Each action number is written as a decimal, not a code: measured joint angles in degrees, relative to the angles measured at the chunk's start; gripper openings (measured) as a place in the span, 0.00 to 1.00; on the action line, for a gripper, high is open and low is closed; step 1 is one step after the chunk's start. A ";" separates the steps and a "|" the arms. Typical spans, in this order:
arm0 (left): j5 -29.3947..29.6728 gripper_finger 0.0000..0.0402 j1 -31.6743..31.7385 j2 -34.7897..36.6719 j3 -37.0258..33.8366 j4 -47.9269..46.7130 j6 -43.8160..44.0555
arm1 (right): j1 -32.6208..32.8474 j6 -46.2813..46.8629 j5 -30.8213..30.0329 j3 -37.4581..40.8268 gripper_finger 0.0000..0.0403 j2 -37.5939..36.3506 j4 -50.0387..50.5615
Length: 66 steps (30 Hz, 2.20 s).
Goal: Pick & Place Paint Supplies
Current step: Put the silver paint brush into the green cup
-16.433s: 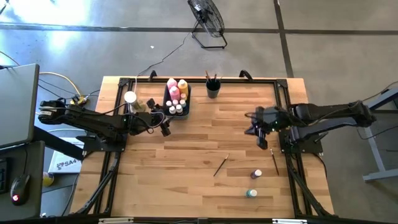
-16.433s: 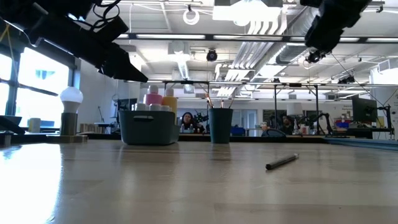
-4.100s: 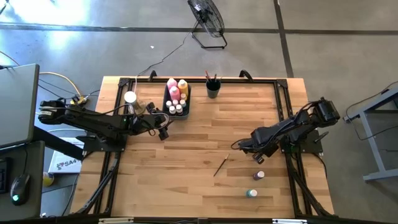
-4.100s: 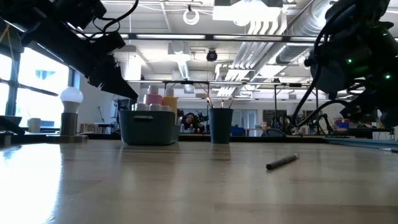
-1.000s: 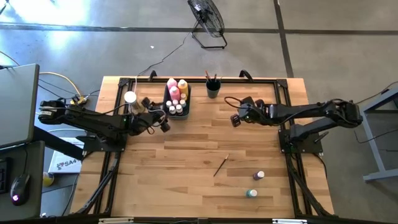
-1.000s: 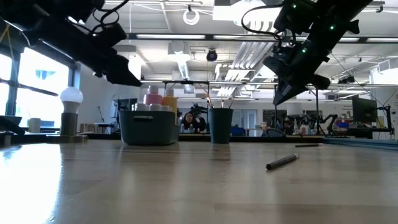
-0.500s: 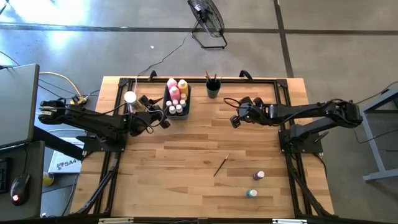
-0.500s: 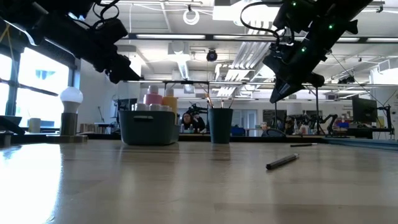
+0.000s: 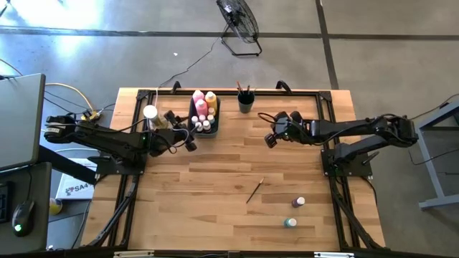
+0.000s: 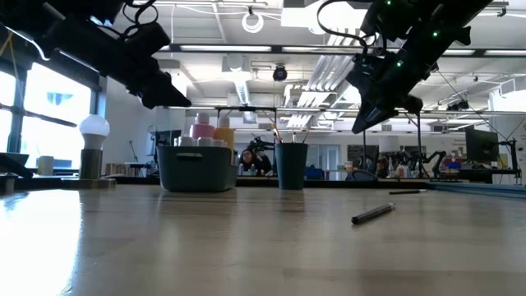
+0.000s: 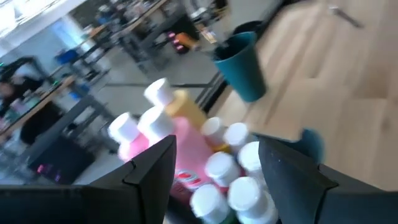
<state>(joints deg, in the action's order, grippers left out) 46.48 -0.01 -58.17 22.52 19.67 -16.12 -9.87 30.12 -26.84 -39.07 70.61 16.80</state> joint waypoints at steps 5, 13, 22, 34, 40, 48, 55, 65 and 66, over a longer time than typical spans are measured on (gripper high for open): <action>-1.53 0.56 0.02 0.00 0.00 -0.02 -2.78 | 0.00 -1.99 0.23 0.00 0.00 0.00 0.03; 2.43 0.56 0.18 0.00 0.00 -0.05 -3.36 | 0.00 -4.88 0.20 0.00 0.00 0.00 -0.58; -11.94 0.46 12.03 0.35 0.00 -0.51 -2.74 | 0.00 -4.80 1.53 0.00 0.00 0.00 -2.50; -24.81 0.24 18.00 0.35 0.00 0.28 1.35 | 0.00 -4.44 12.01 0.00 0.01 0.02 -3.88; -28.15 0.23 17.99 0.35 0.00 0.28 1.05 | 0.00 -4.57 12.09 0.00 0.01 0.02 -6.83; -28.11 0.22 18.01 0.35 0.00 0.05 -0.45 | -0.02 -4.88 12.06 0.01 0.00 0.02 -11.41; -28.11 0.22 18.01 0.35 0.00 -0.11 -0.37 | 0.56 -8.15 14.75 0.02 0.00 0.02 -17.73; -28.00 0.22 18.01 0.35 0.00 -0.16 -0.35 | 0.45 -1.98 -2.88 -11.77 0.00 -0.17 0.08; -27.93 0.22 18.01 0.35 0.00 -0.16 -0.35 | 0.05 -0.50 -3.39 -14.08 0.00 -0.16 3.88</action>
<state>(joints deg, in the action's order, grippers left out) 18.55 18.00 -57.82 22.52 19.51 -16.47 -9.82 29.61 -30.24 -53.15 70.45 20.68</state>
